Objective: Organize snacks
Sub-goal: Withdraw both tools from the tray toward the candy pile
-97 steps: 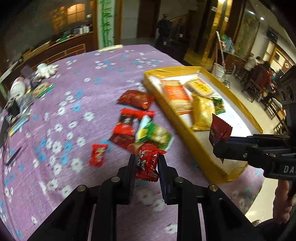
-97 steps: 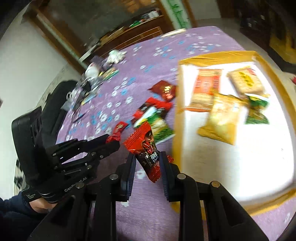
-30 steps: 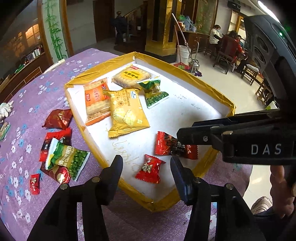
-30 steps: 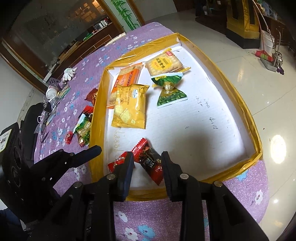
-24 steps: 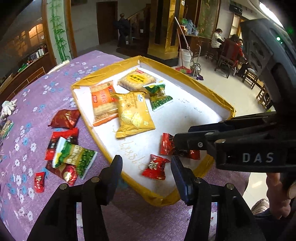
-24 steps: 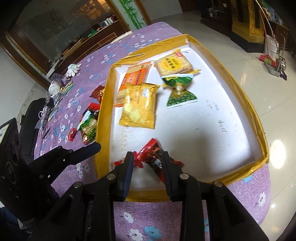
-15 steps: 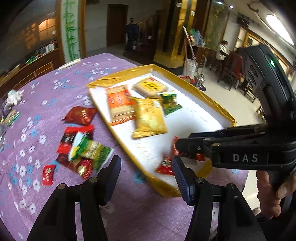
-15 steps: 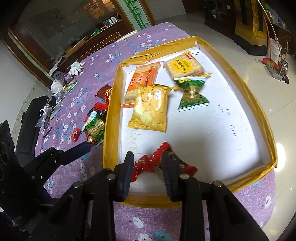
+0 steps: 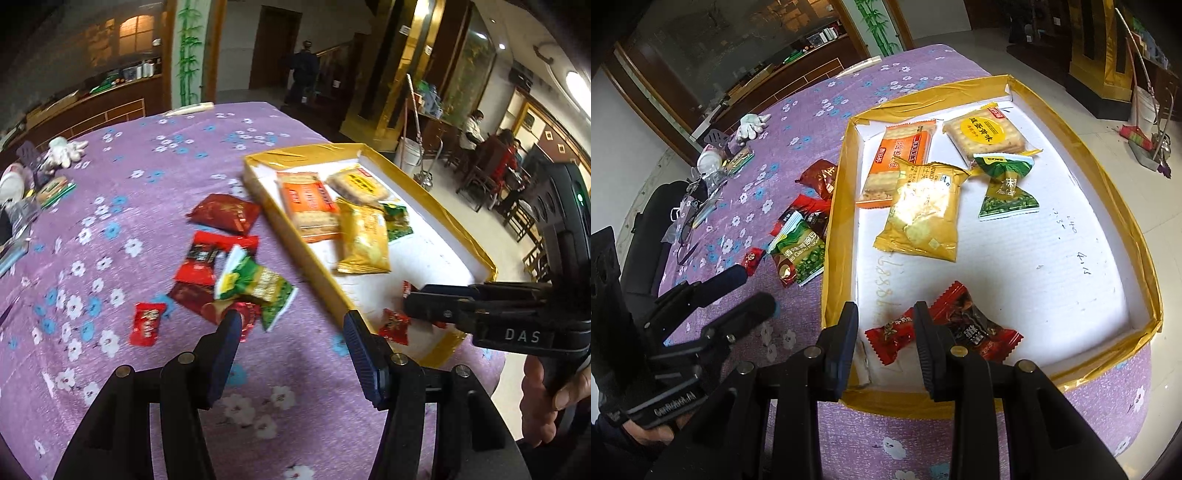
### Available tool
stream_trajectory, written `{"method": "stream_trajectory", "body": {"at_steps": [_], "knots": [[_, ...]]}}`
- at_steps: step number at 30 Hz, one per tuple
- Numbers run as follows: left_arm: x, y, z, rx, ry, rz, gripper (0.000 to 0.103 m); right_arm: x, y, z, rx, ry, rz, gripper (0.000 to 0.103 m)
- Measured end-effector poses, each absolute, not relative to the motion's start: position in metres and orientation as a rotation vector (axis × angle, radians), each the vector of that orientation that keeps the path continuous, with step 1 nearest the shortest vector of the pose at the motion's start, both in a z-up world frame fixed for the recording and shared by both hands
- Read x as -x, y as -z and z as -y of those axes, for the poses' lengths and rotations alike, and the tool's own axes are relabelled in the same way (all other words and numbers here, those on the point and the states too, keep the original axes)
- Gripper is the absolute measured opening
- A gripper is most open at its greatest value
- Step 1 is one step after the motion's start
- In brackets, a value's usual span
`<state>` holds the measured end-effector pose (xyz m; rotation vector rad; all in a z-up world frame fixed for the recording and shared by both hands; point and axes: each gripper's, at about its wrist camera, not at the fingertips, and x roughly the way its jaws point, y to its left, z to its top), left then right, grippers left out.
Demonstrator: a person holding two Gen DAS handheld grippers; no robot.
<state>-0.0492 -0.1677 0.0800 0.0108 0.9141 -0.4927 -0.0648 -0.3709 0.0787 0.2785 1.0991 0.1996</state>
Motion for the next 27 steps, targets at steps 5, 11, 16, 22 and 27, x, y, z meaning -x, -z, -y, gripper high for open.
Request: {"method": "stream_trajectory", "body": {"at_steps": [5, 11, 16, 22, 27], "knots": [[0.040, -0.075, 0.138, 0.031, 0.443, -0.930, 0.060, 0.068, -0.078, 0.369, -0.284, -0.177, -1.100, 0.029], [0.020, -0.063, 0.094, 0.070, 0.343, -0.976, 0.060, 0.073, -0.079, 0.365, -0.279, -0.151, -1.100, 0.030], [0.004, -0.054, 0.071, 0.064, 0.292, -1.007, 0.060, 0.079, -0.079, 0.365, -0.284, -0.126, -1.098, 0.030], [-0.013, -0.041, 0.074, 0.044, 0.306, -1.042, 0.060, 0.080, -0.083, 0.359, -0.253, -0.121, -1.091, 0.030], [-0.023, -0.027, 0.091, -0.013, 0.331, -1.067, 0.060, 0.076, -0.089, 0.352, -0.223, -0.158, -1.083, 0.030]]}}
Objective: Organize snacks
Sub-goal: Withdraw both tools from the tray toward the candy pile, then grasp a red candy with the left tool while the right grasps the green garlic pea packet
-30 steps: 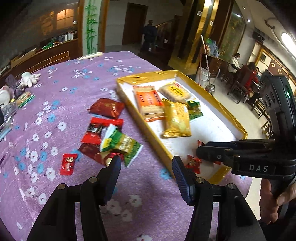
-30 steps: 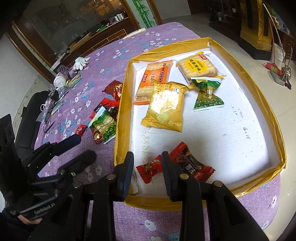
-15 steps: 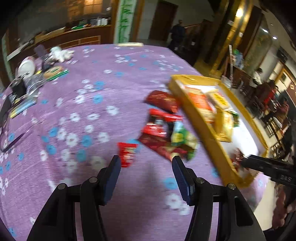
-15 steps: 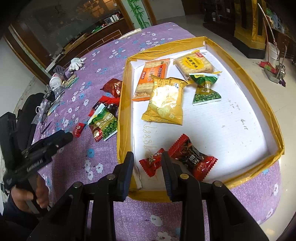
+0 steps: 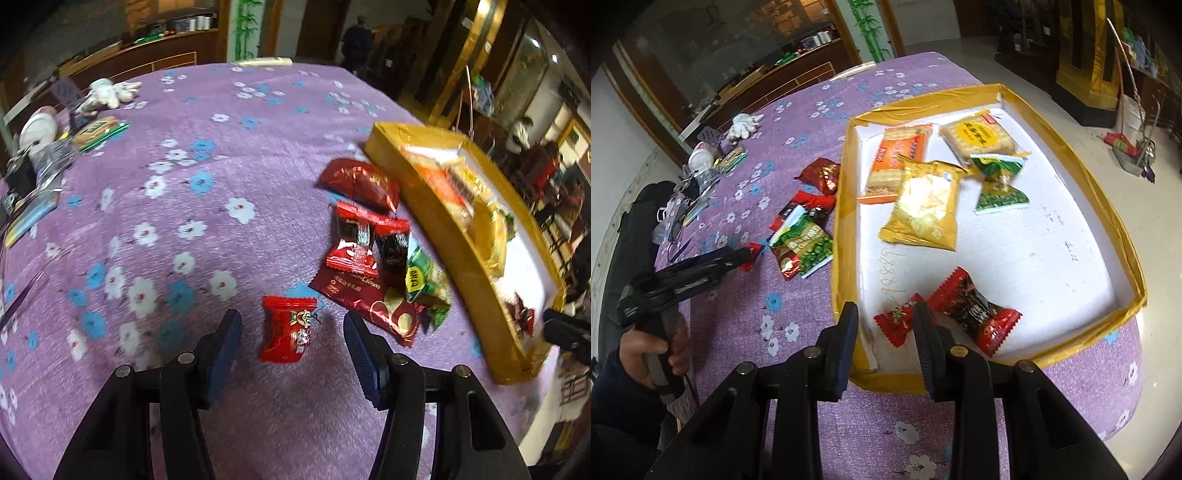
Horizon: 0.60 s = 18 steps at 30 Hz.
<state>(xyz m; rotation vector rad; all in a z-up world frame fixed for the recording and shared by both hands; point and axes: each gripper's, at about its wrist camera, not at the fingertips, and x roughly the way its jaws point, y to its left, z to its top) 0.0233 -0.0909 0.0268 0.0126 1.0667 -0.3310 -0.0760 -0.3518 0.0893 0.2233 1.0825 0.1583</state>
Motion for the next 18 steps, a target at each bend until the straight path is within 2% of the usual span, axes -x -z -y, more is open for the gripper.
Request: {"method": "stream_trajectory", "body": {"at_steps": [3, 5, 7, 12, 18], "knots": [[-0.025, -0.024, 0.094, -0.047, 0.318, -1.049, 0.049, 0.069, -0.096, 0.343, -0.205, -0.216, -1.077, 0.030], [-0.025, -0.024, 0.094, -0.073, 0.303, -1.035, 0.037, 0.062, -0.100, 0.334, -0.188, -0.268, -1.074, 0.030], [-0.024, -0.023, 0.091, -0.094, 0.285, -1.028, 0.028, 0.053, -0.102, 0.320, -0.147, -0.325, -1.080, 0.030], [-0.011, -0.023, 0.078, -0.077, 0.258, -1.038, 0.028, 0.022, -0.099, 0.280, 0.015, -0.447, -1.103, 0.034], [0.008, -0.023, 0.065, -0.025, 0.231, -1.058, 0.028, -0.024, -0.081, 0.241, 0.229, -0.536, -1.150, 0.047]]}}
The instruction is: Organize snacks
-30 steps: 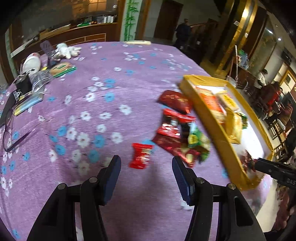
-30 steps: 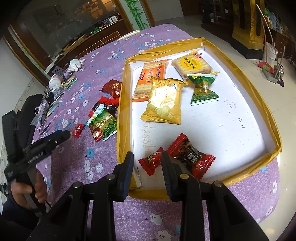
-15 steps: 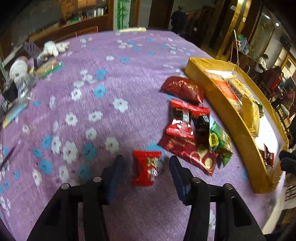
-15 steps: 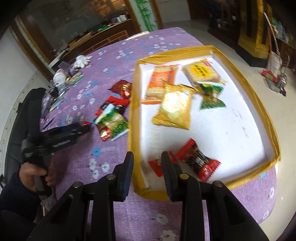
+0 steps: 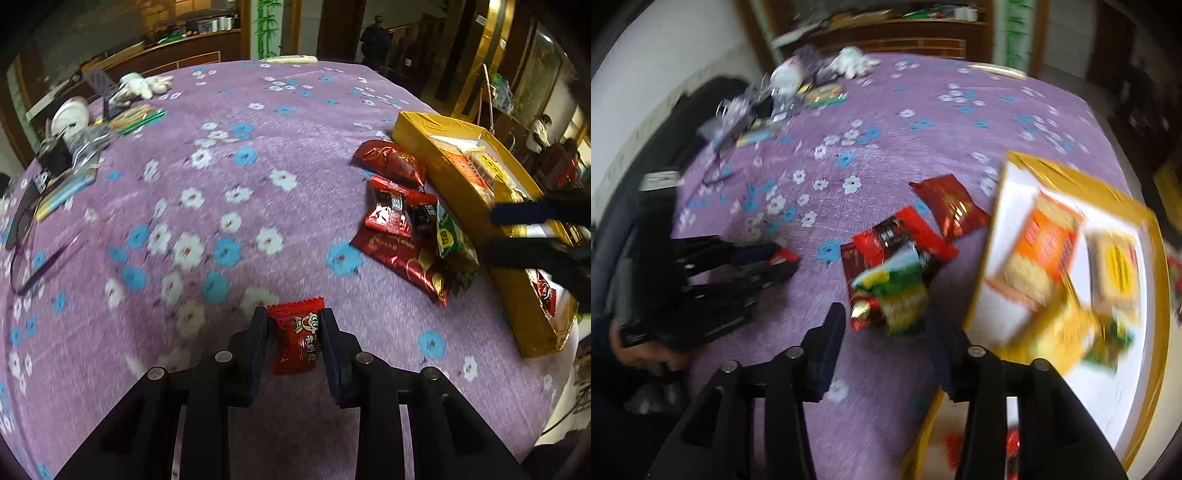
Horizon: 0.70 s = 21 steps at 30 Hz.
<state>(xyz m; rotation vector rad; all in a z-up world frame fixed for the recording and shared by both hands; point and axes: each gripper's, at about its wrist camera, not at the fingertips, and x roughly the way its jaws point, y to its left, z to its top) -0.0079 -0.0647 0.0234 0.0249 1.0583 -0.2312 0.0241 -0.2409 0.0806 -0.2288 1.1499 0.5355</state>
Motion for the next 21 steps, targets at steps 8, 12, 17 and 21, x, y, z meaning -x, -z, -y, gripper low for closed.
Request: {"method": "stream_trajectory", "body": {"at_steps": [8, 12, 17, 21], "knots": [[0.024, -0.024, 0.060, -0.007, 0.202, -1.067, 0.029, -0.042, -0.048, 0.217, 0.392, -0.595, -1.246, 0.047], [0.025, -0.025, 0.059, 0.005, 0.197, -1.066, 0.029, -0.022, -0.044, 0.212, 0.362, -0.597, -1.261, 0.033], [0.027, -0.025, 0.061, 0.009, 0.204, -1.060, 0.029, 0.011, -0.047, 0.219, 0.206, -0.596, -1.281, 0.033], [0.029, -0.026, 0.062, 0.034, 0.227, -1.060, 0.028, 0.029, -0.048, 0.227, 0.054, -0.578, -1.284, 0.033]]}}
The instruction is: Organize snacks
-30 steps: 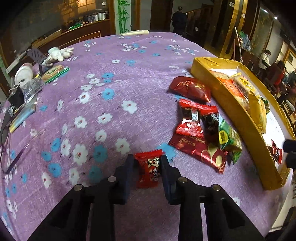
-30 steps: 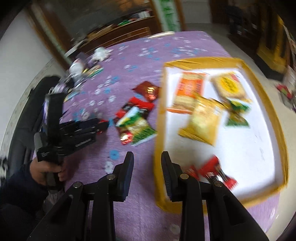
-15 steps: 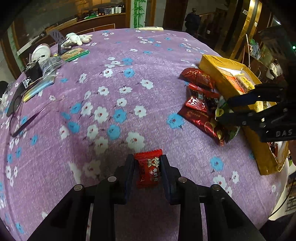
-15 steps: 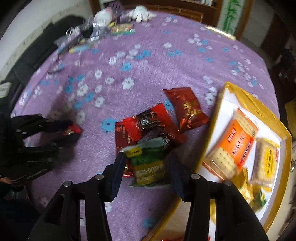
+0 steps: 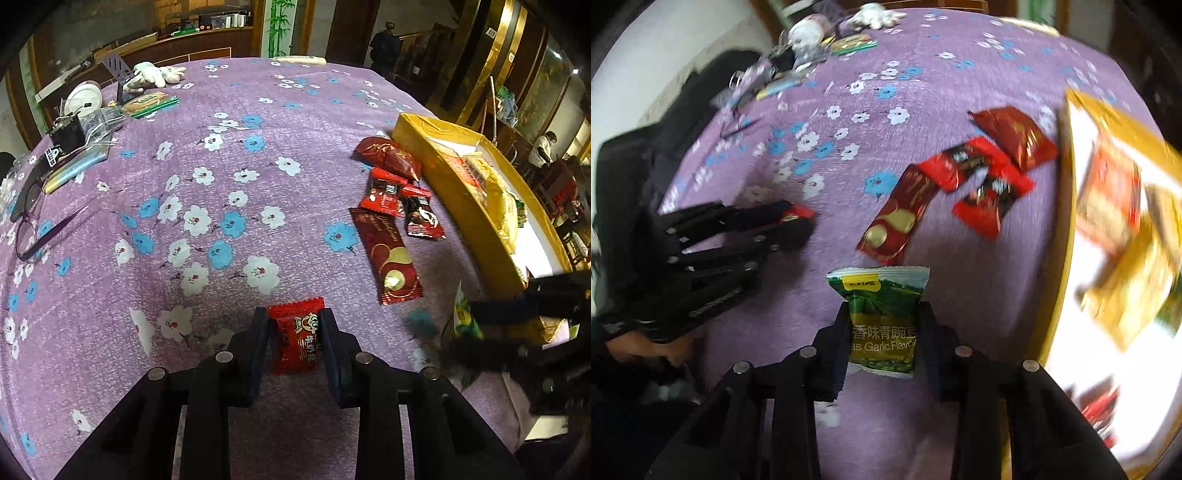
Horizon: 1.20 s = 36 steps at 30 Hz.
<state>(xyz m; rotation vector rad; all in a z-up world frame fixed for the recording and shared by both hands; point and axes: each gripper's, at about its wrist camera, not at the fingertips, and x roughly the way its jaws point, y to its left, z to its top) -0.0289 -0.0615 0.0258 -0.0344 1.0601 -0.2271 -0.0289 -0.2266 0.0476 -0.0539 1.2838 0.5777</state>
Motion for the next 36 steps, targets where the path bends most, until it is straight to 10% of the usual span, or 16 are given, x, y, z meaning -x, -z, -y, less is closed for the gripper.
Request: {"method": "stream_trajectory", "body": {"at_steps": [36], "knots": [[0.044, -0.064, 0.116, -0.106, 0.308, -0.984, 0.028, 0.054, -0.077, 0.275, -0.152, -0.515, -1.166, 0.033]]}}
